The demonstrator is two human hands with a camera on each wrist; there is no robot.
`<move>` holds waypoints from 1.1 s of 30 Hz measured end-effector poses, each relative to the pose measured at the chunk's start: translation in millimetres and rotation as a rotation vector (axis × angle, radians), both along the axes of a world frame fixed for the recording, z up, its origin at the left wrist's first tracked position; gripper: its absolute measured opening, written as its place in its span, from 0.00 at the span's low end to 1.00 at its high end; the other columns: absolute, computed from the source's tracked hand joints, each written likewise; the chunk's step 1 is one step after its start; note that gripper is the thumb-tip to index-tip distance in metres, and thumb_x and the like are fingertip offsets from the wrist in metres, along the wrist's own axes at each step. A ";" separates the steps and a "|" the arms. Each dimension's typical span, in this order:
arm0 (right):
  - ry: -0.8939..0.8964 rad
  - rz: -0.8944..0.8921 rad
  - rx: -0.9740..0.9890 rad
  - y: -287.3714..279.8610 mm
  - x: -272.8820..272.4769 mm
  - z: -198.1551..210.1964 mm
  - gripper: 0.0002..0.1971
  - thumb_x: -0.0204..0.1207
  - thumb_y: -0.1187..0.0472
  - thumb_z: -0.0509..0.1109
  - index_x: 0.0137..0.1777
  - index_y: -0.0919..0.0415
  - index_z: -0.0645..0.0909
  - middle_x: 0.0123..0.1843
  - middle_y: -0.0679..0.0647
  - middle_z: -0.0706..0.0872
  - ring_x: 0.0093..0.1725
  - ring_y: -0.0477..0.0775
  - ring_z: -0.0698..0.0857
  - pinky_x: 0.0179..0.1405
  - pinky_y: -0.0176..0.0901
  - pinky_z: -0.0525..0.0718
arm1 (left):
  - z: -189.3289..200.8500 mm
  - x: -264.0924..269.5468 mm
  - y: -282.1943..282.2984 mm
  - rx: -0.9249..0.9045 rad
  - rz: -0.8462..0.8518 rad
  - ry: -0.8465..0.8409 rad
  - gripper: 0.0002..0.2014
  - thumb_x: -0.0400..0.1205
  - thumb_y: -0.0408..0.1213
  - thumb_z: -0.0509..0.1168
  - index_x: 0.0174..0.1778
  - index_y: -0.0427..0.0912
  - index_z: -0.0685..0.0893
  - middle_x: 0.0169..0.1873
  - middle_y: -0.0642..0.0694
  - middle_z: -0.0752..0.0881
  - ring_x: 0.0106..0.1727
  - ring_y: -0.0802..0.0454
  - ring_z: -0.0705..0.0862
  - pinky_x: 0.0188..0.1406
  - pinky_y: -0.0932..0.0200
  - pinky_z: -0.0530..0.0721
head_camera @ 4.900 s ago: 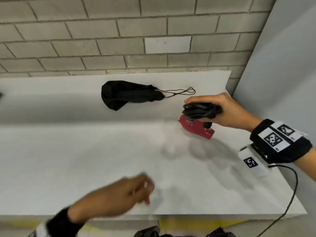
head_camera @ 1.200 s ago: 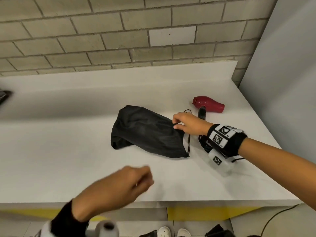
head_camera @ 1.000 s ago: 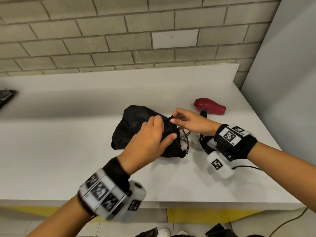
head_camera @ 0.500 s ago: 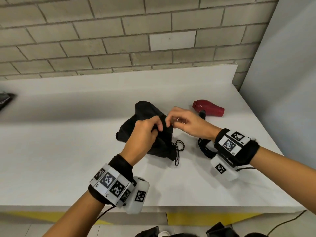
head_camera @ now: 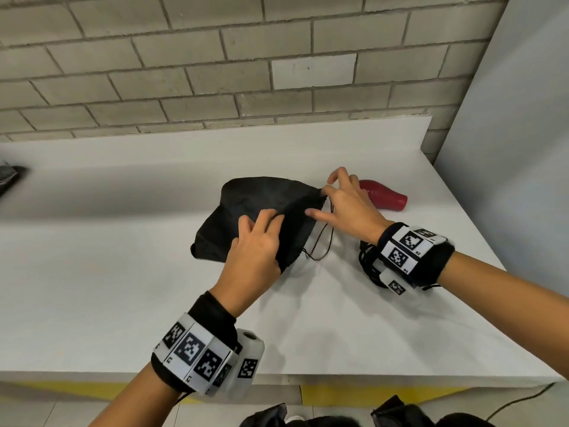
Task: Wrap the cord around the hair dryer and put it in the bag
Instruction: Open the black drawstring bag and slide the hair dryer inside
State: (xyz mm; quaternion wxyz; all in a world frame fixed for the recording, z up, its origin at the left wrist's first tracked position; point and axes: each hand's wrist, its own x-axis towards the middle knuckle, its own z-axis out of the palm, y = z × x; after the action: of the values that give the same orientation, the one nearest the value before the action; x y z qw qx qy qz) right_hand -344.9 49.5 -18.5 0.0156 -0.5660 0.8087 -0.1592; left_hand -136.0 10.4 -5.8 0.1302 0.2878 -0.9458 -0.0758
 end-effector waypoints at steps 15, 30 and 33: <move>-0.522 -0.271 -0.092 33.1 -40.3 7.0 0.25 0.74 0.37 0.65 0.64 0.52 0.70 0.72 0.59 0.64 0.73 0.67 0.66 0.69 0.58 0.73 | -13.8 -6.1 -20.1 0.140 0.122 0.065 0.39 0.67 0.23 0.70 0.75 0.34 0.61 0.75 0.39 0.60 0.18 0.53 0.66 0.15 0.55 0.72; -0.055 -0.477 0.415 59.7 -4.7 -82.7 0.43 0.74 0.28 0.47 0.82 0.55 0.46 0.78 0.57 0.64 0.74 0.70 0.63 0.63 0.85 0.62 | -24.7 -28.9 -10.7 0.218 0.043 0.030 0.35 0.71 0.23 0.65 0.75 0.38 0.62 0.75 0.42 0.62 0.25 0.42 0.78 0.25 0.46 0.83; 0.012 -0.489 0.406 59.0 -10.0 -81.5 0.28 0.81 0.40 0.49 0.72 0.59 0.62 0.71 0.56 0.70 0.69 0.67 0.67 0.62 0.77 0.69 | -26.4 -27.9 -10.3 0.235 0.053 0.021 0.35 0.71 0.23 0.66 0.75 0.38 0.62 0.74 0.43 0.62 0.25 0.42 0.78 0.25 0.45 0.83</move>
State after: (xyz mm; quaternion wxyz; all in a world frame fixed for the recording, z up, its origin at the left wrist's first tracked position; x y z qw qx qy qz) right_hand -354.9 108.5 -100.0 0.0848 -0.3412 0.9361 0.0101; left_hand -163.9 0.1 -32.2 0.1075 0.3250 -0.9211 -0.1855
